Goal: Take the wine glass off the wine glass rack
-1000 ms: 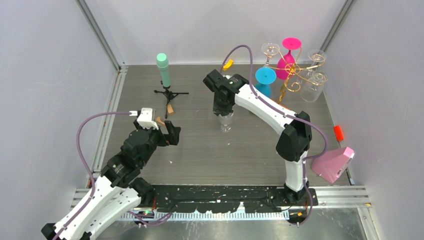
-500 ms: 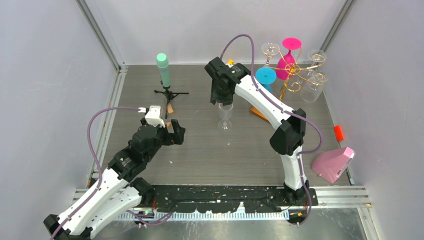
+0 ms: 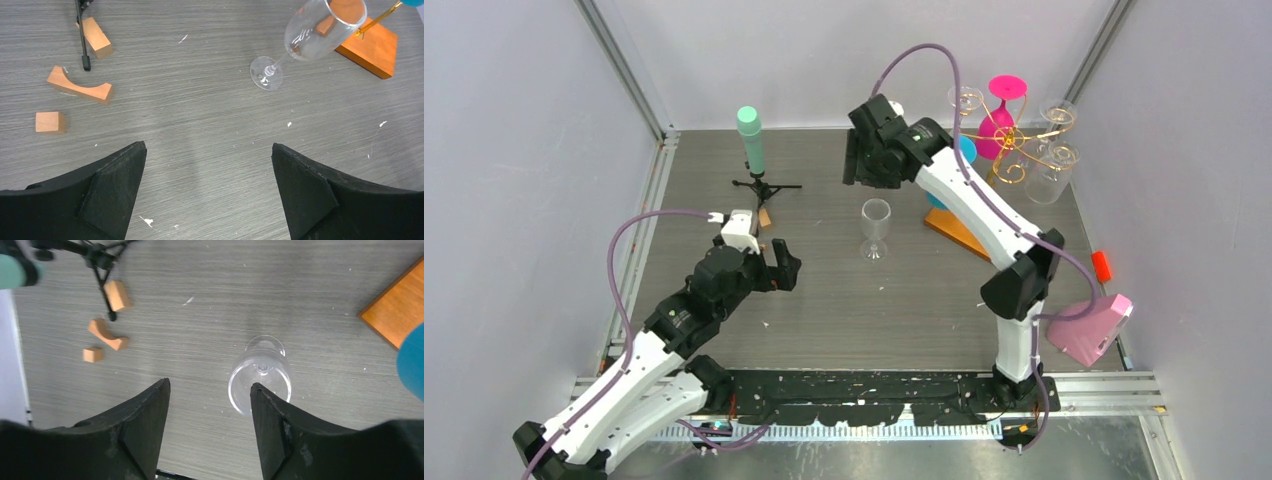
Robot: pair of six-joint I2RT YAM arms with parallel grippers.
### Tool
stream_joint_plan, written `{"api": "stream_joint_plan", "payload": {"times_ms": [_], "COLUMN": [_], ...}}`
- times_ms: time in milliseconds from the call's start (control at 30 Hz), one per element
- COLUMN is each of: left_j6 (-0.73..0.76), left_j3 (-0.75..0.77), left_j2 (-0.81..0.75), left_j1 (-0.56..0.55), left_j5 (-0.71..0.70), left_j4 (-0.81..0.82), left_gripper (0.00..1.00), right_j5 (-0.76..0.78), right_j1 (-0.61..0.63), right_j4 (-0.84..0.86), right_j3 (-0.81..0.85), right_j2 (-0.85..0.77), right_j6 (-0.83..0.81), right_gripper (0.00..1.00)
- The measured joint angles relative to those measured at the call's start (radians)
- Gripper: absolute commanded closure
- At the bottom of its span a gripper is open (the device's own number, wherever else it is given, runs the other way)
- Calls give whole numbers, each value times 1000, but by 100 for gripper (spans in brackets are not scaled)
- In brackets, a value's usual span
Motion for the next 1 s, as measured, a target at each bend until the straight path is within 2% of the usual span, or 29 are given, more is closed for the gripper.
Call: {"api": "stream_joint_plan", "payload": {"times_ms": [100,267,567,667,1000], "left_j6": [-5,-44,-88,-118,-154], "left_j3": [23,72,154,178,201], "left_j2": [23,37,54,71,107], "left_j1": [0,0,0,0,0], "left_j5": [18,54,69,54,72], "left_j4": [-15,-48,-137,-163,-205], "left_gripper": [0,0,0,0,0], "right_j5": [0,20,132,176,286], "right_j1": [0,0,0,0,0], "right_j4": [56,166,214,196,97], "right_j3": [-59,-231,-472,-480,-483], "right_j2": [-95,-342,-758,-834,-940], "right_j6": [-2,7,89,117,167], "right_gripper": [29,23,22,23,22]}}
